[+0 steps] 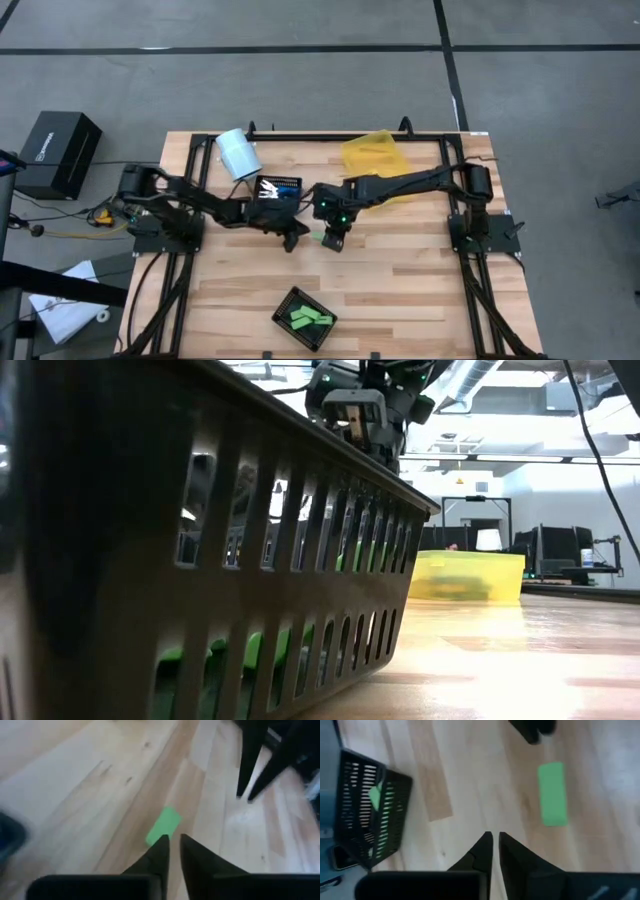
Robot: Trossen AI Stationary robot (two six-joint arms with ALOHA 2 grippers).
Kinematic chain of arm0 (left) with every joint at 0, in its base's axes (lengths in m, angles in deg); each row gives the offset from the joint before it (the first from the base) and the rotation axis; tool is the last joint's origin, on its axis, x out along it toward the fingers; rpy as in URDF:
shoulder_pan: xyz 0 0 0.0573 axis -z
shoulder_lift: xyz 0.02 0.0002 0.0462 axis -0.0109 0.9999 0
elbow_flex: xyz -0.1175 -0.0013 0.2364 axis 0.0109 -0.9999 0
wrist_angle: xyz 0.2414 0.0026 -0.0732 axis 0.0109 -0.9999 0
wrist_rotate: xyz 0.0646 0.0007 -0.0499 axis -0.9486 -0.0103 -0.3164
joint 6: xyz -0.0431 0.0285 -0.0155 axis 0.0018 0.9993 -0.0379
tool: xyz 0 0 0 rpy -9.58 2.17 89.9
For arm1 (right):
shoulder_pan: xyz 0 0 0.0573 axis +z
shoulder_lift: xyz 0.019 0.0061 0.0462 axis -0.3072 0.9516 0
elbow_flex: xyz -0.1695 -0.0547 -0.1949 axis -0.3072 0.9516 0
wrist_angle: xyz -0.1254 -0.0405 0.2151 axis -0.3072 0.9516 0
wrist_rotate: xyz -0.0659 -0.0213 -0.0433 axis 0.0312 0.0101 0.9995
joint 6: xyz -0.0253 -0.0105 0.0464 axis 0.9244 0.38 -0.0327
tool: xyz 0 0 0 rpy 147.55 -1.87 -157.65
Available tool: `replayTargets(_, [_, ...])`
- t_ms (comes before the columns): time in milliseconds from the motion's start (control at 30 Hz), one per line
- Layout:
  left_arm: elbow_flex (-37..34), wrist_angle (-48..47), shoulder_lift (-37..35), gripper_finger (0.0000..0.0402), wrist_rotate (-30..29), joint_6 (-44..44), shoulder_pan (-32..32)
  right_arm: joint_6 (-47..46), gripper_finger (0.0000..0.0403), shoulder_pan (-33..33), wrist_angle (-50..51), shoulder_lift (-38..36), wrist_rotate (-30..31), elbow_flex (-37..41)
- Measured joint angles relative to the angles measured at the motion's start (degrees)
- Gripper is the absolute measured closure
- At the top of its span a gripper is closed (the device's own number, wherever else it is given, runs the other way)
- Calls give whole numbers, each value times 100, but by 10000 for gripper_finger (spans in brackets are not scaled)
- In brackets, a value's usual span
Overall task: Pick & Place School Supplies
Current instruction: Put the green eraser into the bottom black bin
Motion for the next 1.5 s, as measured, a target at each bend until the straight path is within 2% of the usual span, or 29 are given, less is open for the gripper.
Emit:
replayTargets(167, [310, 182, 558, 397, 224, 67, -23, -64, 355, 47, -32, 0, 28, 0])
replayTargets(267, [462, 215, 874, 397, 430, 151, -26, -63, 350, 30, -22, 0, 45, 0])
replayTargets(500, [509, 240, 1355, 398, 388, -109, -133, -65, 349, -12, 32, 0, 44, 0])
replayTargets(700, [505, 207, 1334, 400, 318, -100, -386, 23, 349, -15, 156, 0, 66, 0])
replayTargets(800, [503, 197, 1322, 400, 323, -114, -497, 201, 349, -42, 373, 0, 260, -2])
replayTargets(1000, [494, 254, 1326, 400, 338, -94, -522, 375, 349, -184, 514, 0, 324, -2])
replayTargets(1267, [474, 853, 1276, 400, 1244, -316, -499, 461, 349, -276, 533, 0, 539, -2])
replayTargets(1500, [479, 847, 1259, 400, 1235, -134, -508, 482, 349, -307, 506, 0, 582, -2])
